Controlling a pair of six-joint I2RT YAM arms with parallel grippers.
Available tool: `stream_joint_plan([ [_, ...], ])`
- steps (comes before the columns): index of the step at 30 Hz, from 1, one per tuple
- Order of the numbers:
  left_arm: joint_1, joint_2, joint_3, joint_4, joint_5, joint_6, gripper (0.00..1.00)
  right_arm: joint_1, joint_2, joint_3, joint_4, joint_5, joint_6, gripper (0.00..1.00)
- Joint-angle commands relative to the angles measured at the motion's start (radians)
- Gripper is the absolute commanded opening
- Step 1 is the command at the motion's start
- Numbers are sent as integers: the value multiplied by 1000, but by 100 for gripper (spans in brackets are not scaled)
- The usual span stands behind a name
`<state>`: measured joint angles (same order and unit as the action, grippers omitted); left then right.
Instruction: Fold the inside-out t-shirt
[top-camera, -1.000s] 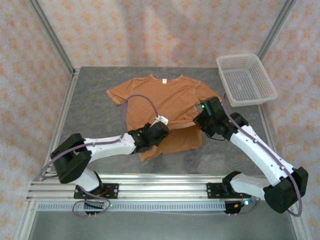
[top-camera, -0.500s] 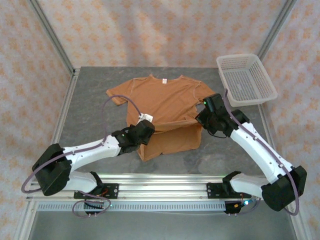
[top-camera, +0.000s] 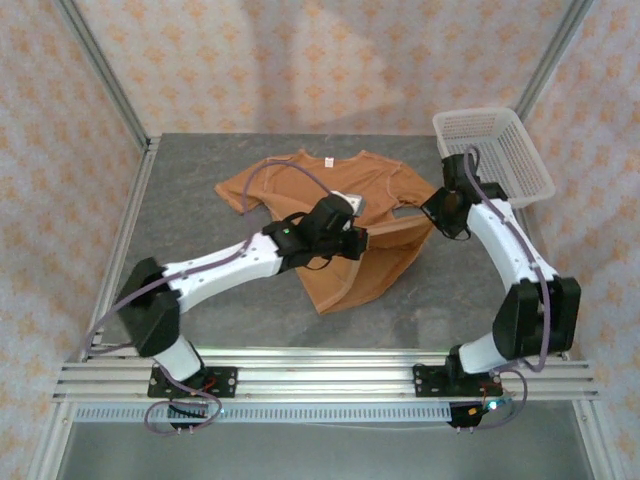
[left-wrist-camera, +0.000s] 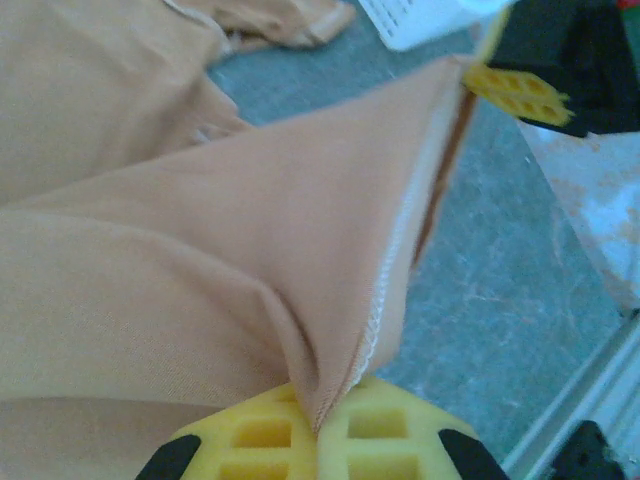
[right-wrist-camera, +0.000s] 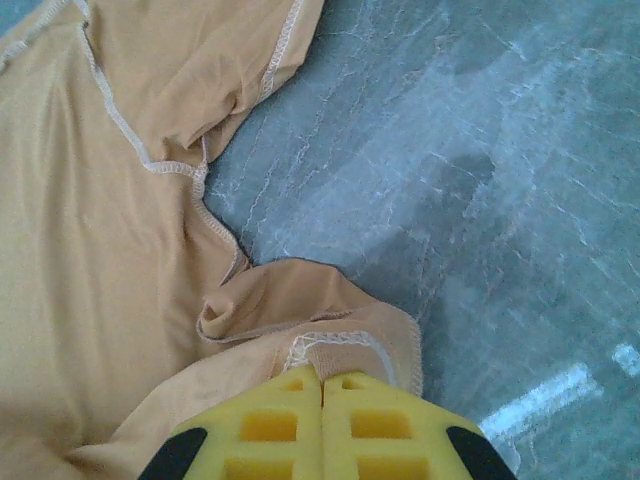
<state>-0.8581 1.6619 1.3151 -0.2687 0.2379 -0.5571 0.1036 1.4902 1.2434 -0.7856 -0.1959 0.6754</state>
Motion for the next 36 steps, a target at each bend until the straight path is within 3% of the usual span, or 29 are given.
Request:
stream_joint_plan([
  [1,2,77,83,-33,134,-70,0,2,61,22,-28,-46,-89,0],
  [5,28,126,161,-90,155,-77,0,6,16,24,-100,-28,-144,25],
  [8,58,144,212,-131,165,-86,0,35,-94,-52,-123,-24,-174,30],
  [10,69,153,250,-160,163,-86,0,82,-191,-154,-79,-63,-175,28],
  [14,80,169,320,-213,156,-78,0,213,-387,-462,155,-126,-43,0],
  [19,84,179,369,-253,155,-71,0,358,-499,-732,509,-122,145,0],
  [23,85,179,387,-277,142,-64,0,455,-467,-756,606,-73,176,0],
  [29,87,173,407,-295,138,-70,0,493,-276,-793,858,-51,226,0],
  [36,84,145,411,-300,150,-112,0,478,-2,-580,1008,106,205,0],
])
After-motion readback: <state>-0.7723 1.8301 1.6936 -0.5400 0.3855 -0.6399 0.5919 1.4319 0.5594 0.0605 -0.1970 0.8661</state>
